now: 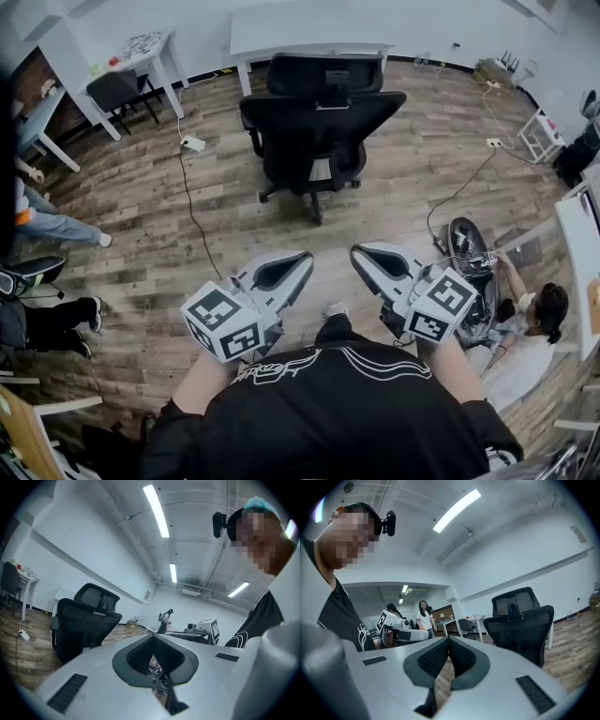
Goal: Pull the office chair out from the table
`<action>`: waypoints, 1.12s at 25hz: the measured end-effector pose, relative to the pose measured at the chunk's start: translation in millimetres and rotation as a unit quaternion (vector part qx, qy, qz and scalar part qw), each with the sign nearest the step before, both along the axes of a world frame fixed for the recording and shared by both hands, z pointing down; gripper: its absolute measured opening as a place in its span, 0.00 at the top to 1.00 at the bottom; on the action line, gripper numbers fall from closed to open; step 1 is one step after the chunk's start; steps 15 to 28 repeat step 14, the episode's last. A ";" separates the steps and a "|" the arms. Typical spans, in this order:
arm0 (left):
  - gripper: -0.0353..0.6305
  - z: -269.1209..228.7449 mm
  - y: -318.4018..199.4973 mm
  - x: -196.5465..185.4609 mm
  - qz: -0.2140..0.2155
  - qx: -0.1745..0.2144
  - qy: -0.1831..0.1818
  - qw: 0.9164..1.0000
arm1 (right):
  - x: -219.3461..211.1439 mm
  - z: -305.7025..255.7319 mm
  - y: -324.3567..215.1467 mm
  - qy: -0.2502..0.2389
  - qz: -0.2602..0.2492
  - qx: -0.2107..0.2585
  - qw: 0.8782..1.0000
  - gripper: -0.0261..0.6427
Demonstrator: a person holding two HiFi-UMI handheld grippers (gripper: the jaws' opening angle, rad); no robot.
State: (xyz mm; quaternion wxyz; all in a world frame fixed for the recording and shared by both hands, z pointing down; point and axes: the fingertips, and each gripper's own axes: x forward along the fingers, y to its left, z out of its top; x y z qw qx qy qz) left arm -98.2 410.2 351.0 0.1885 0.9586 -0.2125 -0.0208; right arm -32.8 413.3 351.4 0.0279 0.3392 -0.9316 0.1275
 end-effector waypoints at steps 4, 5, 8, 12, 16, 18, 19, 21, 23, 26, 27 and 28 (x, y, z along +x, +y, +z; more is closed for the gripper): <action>0.94 6.4 3.0 -3.7 0.002 -0.007 0.000 1.000 | -4.7 5.6 2.8 0.001 0.002 -0.001 1.000 0.91; 0.94 7.1 3.6 -3.2 0.004 -0.006 0.000 1.000 | -4.7 6.8 3.1 0.004 0.002 -0.002 1.000 0.91; 0.94 11.2 5.7 -0.7 0.010 -0.001 -0.008 1.000 | -2.8 11.6 4.5 0.012 0.002 -0.006 1.000 0.91; 0.94 14.1 3.8 5.9 0.010 -0.007 -0.002 1.000 | 4.2 14.5 4.4 0.010 0.004 -0.008 1.000 0.91; 0.94 13.8 2.4 10.1 0.013 -0.010 0.004 1.000 | 7.5 15.0 3.3 0.009 0.004 -0.008 1.000 0.91; 0.94 13.8 2.4 10.1 0.013 -0.010 0.004 1.000 | 7.5 15.0 3.3 0.009 0.004 -0.008 1.000 0.91; 0.94 13.8 2.4 10.1 0.013 -0.010 0.004 1.000 | 7.5 15.0 3.3 0.009 0.004 -0.008 1.000 0.91; 0.94 13.8 2.4 10.1 0.013 -0.010 0.004 1.000 | 7.5 15.0 3.3 0.009 0.004 -0.008 1.000 0.91; 0.94 13.8 2.4 10.1 0.013 -0.010 0.004 1.000 | 7.5 15.0 3.3 0.009 0.004 -0.008 1.000 0.91; 0.94 13.8 2.4 10.1 0.013 -0.010 0.004 1.000 | 7.5 15.0 3.3 0.009 0.004 -0.008 1.000 0.91; 0.94 13.8 2.4 10.1 0.013 -0.010 0.004 1.000 | 7.5 15.0 3.3 0.009 0.004 -0.008 1.000 0.91; 0.94 13.8 2.4 10.1 0.013 -0.010 0.004 1.000 | 7.5 15.0 3.3 0.009 0.004 -0.008 1.000 0.91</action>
